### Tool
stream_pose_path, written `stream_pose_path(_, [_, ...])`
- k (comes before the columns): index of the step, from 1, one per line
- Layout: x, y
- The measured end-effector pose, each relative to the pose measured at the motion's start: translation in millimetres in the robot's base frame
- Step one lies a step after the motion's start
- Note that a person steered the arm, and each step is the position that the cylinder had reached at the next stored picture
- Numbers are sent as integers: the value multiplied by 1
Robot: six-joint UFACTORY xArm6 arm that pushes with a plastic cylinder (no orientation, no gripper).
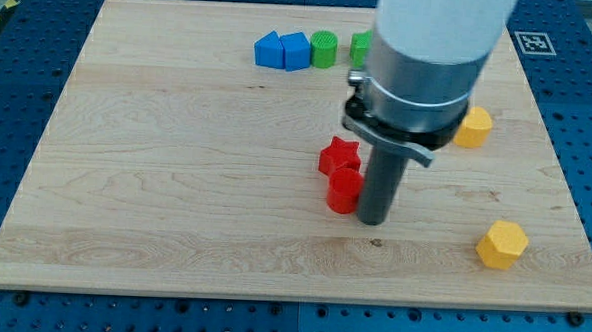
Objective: Push the green star above red star
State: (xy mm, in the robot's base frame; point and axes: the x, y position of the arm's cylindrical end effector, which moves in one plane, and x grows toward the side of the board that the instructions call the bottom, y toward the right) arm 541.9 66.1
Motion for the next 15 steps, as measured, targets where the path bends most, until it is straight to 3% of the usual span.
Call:
stream_pose_path(1, [0,-10])
stream_pose_path(3, [-3,-105])
stream_pose_path(7, [-214,-179])
stream_pose_path(9, [-340,-146])
stream_pose_path(10, [-348,-88])
stream_pose_path(15, [-283,-5])
